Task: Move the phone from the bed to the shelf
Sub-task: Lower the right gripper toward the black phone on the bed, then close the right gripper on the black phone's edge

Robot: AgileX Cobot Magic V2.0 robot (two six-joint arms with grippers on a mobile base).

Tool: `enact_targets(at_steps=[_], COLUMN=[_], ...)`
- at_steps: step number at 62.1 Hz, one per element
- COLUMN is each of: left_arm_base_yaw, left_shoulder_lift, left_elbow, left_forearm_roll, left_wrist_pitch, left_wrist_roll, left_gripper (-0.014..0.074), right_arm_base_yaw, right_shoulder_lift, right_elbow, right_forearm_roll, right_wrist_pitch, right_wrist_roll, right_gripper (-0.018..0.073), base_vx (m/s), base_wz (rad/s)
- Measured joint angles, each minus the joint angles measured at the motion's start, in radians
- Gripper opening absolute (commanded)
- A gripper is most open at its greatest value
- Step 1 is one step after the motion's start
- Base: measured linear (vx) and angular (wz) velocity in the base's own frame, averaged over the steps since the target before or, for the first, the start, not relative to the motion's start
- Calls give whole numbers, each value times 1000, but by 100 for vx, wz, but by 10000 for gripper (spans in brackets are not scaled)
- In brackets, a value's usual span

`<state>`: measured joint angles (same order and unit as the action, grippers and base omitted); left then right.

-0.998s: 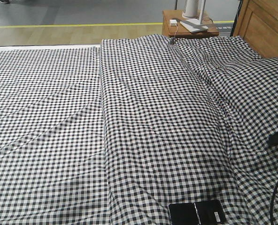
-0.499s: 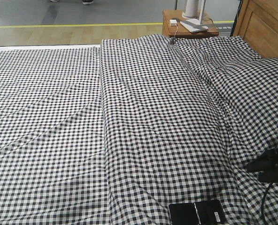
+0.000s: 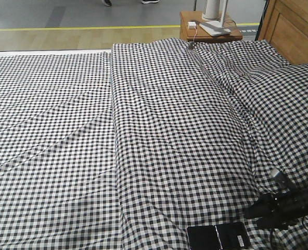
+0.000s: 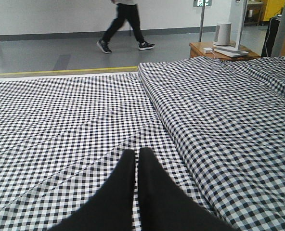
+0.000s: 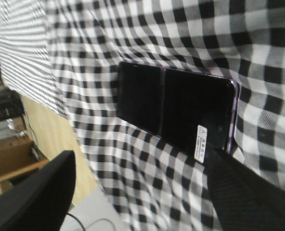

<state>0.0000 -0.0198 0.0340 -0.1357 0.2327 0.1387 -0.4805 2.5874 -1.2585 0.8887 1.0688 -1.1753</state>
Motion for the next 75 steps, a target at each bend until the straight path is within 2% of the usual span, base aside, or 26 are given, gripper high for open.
enact_targets(at_steps=[19, 37, 58, 75], left_arm_base_yaw=[0, 0, 0, 0], left_shoulder_lift=[0, 0, 0, 0], left_elbow=[0, 0, 0, 0], left_forearm_roll=[0, 0, 0, 0], left_wrist_pitch=[0, 0, 0, 0], left_wrist_roll=[0, 0, 0, 0], left_gripper=[1, 1, 1, 1], right_arm_base_yaw=[16, 16, 20, 105], right_shoulder_lift=[91, 156, 224, 234], right_elbow=[-21, -64, -67, -69], right_forearm_roll=[27, 109, 153, 154], right_wrist_pitch=[-79, -74, -23, -22], right_wrist_roll=[-26, -34, -60, -101], right_gripper=[529, 529, 529, 529], base_vx=[0, 0, 0, 0], base_wz=[0, 0, 0, 0])
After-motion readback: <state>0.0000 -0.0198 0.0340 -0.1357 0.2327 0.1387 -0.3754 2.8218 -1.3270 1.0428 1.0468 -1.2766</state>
